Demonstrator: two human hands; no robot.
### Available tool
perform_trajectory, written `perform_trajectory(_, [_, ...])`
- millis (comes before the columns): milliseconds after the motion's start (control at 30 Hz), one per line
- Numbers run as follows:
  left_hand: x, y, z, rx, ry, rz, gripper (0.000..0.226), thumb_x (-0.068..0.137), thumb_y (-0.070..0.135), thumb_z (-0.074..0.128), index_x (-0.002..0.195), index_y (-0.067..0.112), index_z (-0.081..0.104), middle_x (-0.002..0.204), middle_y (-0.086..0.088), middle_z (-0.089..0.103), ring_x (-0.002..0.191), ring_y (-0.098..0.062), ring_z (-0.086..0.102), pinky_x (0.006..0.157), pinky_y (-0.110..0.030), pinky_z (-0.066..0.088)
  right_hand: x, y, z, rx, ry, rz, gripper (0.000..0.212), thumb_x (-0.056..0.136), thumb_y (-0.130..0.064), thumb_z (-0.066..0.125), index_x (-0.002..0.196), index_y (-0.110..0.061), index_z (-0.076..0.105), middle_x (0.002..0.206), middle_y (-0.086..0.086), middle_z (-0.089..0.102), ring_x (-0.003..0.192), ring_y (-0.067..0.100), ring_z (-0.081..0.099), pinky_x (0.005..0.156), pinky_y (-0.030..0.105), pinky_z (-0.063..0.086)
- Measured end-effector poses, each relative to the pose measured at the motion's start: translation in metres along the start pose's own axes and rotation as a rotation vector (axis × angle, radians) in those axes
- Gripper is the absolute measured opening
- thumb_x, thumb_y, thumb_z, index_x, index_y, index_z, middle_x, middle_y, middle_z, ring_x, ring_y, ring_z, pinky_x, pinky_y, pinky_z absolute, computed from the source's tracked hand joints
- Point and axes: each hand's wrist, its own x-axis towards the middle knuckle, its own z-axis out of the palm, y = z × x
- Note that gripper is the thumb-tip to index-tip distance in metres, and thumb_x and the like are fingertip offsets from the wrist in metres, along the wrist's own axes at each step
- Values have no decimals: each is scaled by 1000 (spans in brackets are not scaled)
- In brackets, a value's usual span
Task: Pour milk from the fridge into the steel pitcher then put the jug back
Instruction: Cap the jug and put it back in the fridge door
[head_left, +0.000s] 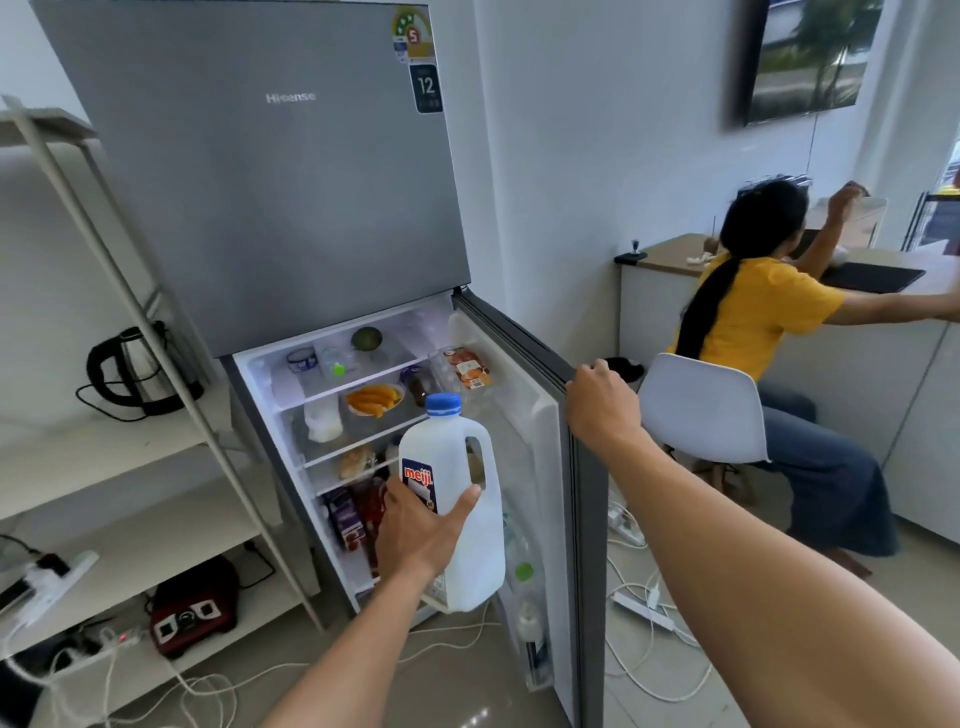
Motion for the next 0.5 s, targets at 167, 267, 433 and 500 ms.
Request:
perform_trajectory(167, [7,-18,-5,-26,8,-35,79,62,76,71,106,21,35,111,0,56,95,-26,59,77,-37,51,-19,-19,15,33,224,-242,45,96,-21,46,136,-3,40,144,23,35,137,41,25,113,55,23])
perform_trajectory(267, [13,-34,-6,-56,1,-50,86,61,78,68,114,18,38,112,0,56,96,-27,61,78,-39,54,-32,-47,26,309,-148,-413,45,101,-33,39,141,-13,38,139,11,46,126,29,46,104,45,40])
perform_trajectory(433, [40,-59,-1,-130,-102,-73,100,50,87,65,124,28,33,119,6,60,104,-26,63,88,-45,55,-32,-85,75,478,-518,-278,41,98,-45,44,131,-21,49,120,3,63,105,23,61,93,41,51])
perform_trajectory(500, [54,-74,4,-184,-148,-88,99,48,88,67,122,31,34,118,8,62,103,-23,65,89,-48,56,-23,-95,98,463,-521,-252,38,96,-43,49,129,-24,49,114,0,64,98,20,62,90,40,52])
